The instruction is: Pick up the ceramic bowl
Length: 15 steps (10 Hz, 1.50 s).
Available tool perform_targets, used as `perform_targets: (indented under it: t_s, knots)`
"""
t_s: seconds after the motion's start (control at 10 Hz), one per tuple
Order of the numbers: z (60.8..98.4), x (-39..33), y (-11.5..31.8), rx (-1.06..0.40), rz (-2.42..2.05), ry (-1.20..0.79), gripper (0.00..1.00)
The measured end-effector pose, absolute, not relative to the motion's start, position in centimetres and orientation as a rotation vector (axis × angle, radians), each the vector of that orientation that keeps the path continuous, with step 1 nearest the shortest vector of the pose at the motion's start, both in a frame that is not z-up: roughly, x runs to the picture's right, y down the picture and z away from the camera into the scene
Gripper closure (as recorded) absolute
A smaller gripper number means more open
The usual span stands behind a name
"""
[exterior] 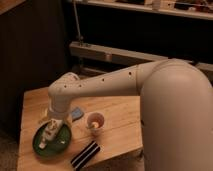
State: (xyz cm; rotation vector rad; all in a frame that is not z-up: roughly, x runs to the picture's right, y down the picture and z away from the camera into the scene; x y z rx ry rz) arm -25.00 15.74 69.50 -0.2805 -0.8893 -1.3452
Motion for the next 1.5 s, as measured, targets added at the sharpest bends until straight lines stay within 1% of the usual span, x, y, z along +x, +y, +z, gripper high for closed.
perform_targets:
  t_s: [0.5, 0.8, 0.9, 1.1, 1.3, 1.5]
  knots:
    - [69.5, -24.9, 15.7, -0.272, -1.347, -0.891, 0.20]
    - [68.1, -22.6, 15.6, -0.137, -1.365, -0.897, 0.20]
    - [67.3, -20.2, 16.7, -0.093, -1.372, -0.890, 0.20]
    - [66.9, -17.9, 18.6, -0.088, -1.392, -0.882, 0.20]
    - [68.4, -16.9, 21.1, -0.100, -1.410, -0.890, 0.20]
    - [71.4, -17.6, 23.4, -0.108, -1.410, -0.903, 0.20]
